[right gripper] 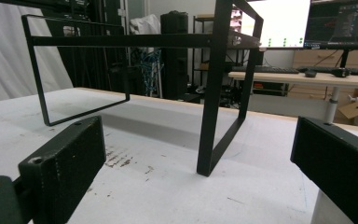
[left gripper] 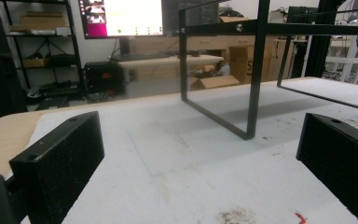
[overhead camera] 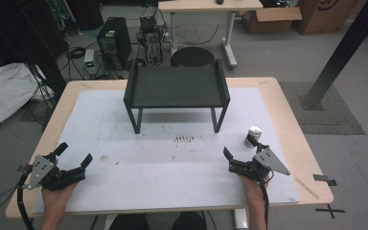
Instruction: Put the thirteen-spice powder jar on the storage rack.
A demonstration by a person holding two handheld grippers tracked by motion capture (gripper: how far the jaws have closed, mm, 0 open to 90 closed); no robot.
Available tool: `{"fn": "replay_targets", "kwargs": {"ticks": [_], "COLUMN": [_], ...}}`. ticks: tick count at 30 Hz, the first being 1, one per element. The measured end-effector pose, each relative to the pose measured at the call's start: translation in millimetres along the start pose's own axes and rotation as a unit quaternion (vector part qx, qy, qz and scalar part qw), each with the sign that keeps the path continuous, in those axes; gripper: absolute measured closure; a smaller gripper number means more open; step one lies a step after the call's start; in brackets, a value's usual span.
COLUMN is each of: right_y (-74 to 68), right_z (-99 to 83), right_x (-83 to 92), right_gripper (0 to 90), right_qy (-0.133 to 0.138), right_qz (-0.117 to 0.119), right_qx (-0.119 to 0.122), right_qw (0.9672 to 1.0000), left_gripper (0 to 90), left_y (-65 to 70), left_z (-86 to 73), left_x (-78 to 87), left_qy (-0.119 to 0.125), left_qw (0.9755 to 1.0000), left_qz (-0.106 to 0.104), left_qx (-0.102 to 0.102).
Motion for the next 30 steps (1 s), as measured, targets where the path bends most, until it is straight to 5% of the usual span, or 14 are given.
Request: {"fn": "replay_targets", "kwargs": {"ticks": [15,30], "right_y": [5.7,35.1], "right_z": [12.7,12.5], "right_x": [2.8,12.1], "right_gripper": [3.7,3.8], "right_qy": [-0.014,-0.053], "right_qz": [-0.056,-0.143], "right_qx": [0.019,0.010], "right_qw": [0.9982,0.9883], "left_gripper": [1.2,1.2], "left_y": [0.0,-0.1], "left_z": [0.0,0.0], "left_x": [0.1,0.3], "left_qy": [0.000,0.000], "left_qw": [1.0000,1.0000], "left_qz": [0.000,0.000], "left_qx": [-0.001,-0.001]}}
Point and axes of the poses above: each handheld gripper's, and its own axes: x roughly backward along the jaws, z roughly out of its top, y roughly to its right, the point moved 9 cm from there along -x, roughly forward along the jaws, and after that the axes turned 1 degree about z, right-handed, at the moved point
